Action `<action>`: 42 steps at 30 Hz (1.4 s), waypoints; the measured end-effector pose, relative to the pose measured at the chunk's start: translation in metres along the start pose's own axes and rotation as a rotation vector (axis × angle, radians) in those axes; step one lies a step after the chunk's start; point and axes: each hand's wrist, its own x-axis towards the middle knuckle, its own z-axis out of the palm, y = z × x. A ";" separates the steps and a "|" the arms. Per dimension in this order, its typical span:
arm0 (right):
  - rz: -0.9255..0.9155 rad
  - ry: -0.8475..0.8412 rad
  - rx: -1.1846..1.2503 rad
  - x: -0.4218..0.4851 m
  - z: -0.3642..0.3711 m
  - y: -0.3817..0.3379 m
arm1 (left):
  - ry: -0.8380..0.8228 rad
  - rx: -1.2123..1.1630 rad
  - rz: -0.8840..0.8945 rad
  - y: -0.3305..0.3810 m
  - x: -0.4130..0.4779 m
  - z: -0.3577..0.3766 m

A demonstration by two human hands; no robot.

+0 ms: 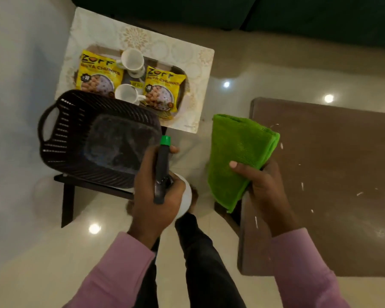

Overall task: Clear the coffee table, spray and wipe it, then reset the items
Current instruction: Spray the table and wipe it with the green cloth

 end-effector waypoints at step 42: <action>-0.024 0.375 -0.225 0.070 -0.480 -0.016 | 0.293 0.105 -0.445 0.008 -0.075 0.409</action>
